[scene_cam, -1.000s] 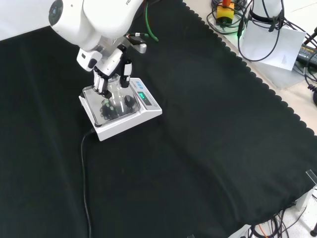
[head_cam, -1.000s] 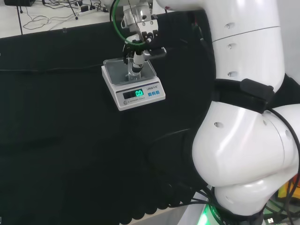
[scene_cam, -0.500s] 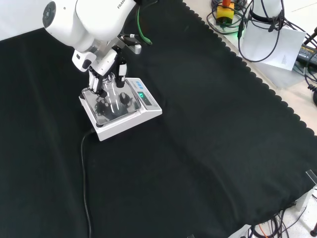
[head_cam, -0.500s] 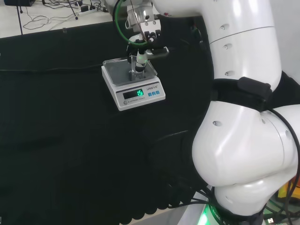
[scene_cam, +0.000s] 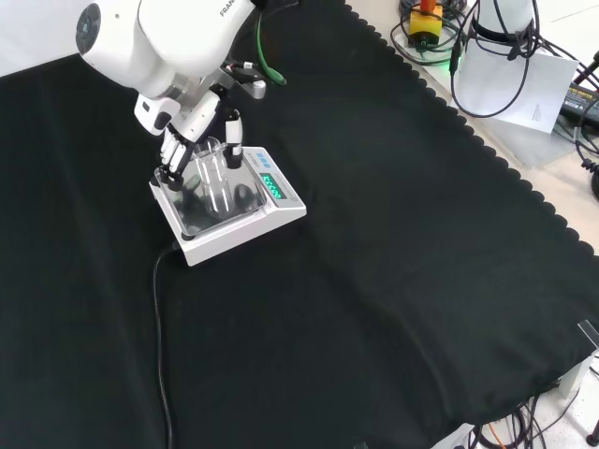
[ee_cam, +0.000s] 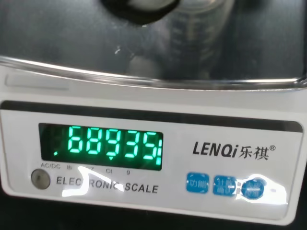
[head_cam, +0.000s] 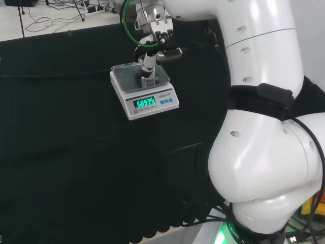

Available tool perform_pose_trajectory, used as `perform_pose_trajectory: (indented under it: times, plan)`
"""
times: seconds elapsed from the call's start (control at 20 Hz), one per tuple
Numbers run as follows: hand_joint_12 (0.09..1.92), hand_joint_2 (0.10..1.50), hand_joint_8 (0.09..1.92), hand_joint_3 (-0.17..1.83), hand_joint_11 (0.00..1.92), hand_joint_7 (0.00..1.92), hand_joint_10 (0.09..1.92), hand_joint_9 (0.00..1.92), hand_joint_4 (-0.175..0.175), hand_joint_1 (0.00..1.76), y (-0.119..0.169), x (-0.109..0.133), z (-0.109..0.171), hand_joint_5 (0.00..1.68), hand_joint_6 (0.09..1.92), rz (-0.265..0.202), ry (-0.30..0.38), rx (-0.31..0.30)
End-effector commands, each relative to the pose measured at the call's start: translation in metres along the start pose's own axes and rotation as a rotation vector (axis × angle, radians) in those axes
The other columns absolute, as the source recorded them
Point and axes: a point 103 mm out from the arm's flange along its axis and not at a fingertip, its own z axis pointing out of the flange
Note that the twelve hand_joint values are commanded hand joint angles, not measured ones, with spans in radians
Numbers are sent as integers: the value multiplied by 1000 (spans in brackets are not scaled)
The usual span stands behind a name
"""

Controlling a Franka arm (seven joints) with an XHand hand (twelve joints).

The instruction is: Put the beaker on the electronic balance.

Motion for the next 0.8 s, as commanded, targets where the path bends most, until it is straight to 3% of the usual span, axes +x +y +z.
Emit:
perform_pose_trajectory:
  times: [0.05, 0.35, 0.6, 0.8]
  plan:
    - [1473, 802, 87, -165, 36, 1, 109, 5, 91, 861, -13, 6, -8, 11, 87, 1, -53, 29]
    - [1310, 754, 87, -129, 0, 0, 87, 0, 118, 842, -29, 2, -23, 0, 87, 23, -64, 27]
    - [1274, 749, 87, -116, 0, 0, 87, 0, 112, 834, -54, -3, -49, 0, 87, 46, -67, -41]
    - [1200, 751, 87, -97, 0, 0, 87, 0, 98, 823, -96, -6, -79, 0, 87, 66, -79, -98]
